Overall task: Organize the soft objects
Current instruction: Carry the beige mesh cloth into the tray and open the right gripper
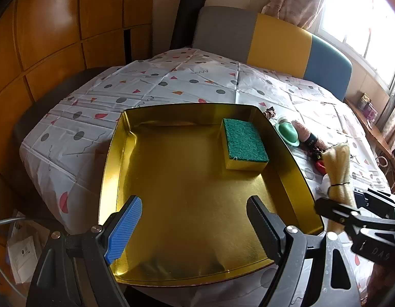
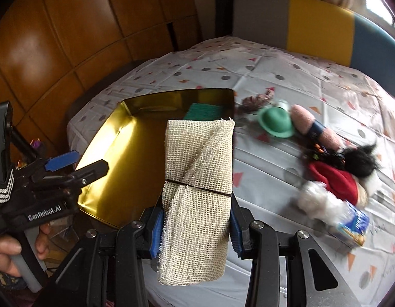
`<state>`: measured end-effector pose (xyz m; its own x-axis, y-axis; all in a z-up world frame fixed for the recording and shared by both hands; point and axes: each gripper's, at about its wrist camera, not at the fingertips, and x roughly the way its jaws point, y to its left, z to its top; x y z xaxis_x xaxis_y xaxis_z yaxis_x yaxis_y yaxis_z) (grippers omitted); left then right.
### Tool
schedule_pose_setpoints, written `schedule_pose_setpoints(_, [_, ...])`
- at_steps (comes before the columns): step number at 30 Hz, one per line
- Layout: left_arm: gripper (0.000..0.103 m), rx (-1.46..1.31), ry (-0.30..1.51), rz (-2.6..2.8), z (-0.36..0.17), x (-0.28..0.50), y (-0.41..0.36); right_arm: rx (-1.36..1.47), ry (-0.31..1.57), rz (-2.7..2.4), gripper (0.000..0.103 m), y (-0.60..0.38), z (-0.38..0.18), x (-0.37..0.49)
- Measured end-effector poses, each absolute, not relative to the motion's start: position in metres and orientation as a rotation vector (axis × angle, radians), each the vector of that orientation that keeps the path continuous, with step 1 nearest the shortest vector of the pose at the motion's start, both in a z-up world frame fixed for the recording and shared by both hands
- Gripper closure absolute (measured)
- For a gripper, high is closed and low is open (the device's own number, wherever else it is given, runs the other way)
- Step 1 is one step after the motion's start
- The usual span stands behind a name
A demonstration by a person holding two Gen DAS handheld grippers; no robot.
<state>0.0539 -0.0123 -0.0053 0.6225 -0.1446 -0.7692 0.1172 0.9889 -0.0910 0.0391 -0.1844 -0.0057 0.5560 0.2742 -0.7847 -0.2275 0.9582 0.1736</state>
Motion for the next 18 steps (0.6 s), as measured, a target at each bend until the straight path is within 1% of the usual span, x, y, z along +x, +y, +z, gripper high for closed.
schedule_pose_setpoints(18, [0.018,-0.051,0.885,-0.123,-0.008,0.055,-0.002,-0.039,1.044,0.293,0.060,-0.148,-0.033,0.078])
